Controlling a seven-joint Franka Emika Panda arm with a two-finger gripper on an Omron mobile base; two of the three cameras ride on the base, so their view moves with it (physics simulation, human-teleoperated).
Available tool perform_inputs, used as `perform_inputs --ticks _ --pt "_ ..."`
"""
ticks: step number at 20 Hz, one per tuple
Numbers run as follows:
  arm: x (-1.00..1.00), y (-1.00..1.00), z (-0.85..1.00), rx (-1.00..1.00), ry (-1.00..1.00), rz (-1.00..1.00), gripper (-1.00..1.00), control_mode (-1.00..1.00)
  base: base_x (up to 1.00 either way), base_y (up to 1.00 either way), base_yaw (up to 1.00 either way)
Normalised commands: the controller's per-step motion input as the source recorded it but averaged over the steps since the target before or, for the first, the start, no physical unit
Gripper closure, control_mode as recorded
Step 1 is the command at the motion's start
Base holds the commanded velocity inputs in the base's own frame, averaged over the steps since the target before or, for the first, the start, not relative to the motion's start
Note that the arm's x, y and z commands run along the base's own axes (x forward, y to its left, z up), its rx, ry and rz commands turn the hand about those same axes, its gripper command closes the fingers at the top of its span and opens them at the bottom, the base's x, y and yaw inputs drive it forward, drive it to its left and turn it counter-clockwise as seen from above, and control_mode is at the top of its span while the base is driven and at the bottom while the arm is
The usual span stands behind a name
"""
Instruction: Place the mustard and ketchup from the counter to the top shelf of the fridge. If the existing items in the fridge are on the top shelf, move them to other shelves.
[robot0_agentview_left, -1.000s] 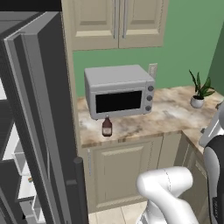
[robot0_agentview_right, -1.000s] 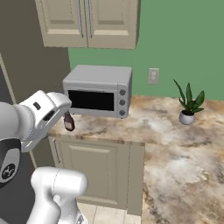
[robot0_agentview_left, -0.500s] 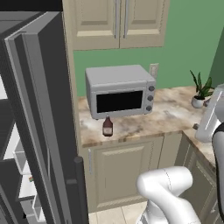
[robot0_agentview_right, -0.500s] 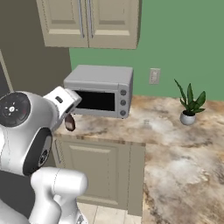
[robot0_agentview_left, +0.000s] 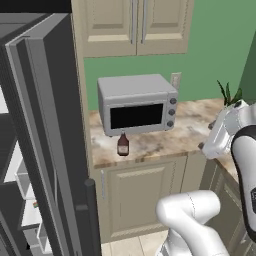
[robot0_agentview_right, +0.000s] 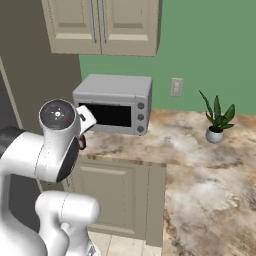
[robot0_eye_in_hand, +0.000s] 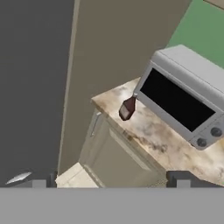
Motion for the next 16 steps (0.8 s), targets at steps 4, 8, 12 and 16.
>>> perform_inputs --ticks 4,8,12,16 --pt "0.27 0.27 -0.32 0.12 0.21 0.14 -1.0 -1.0 0.0 0.0 0.0" --pt "0.25 0.19 -0.45 0.23 0.16 0.17 -1.0 -1.0 0.0 0.0 0.0" --pt "0.34 0.2 -0.29 0.29 0.15 0.14 -1.0 -1.0 0.0 0.0 0.0" --pt "0.21 0.36 -0.28 0.27 0.07 0.08 -1.0 -1.0 0.0 0.0 0.0"
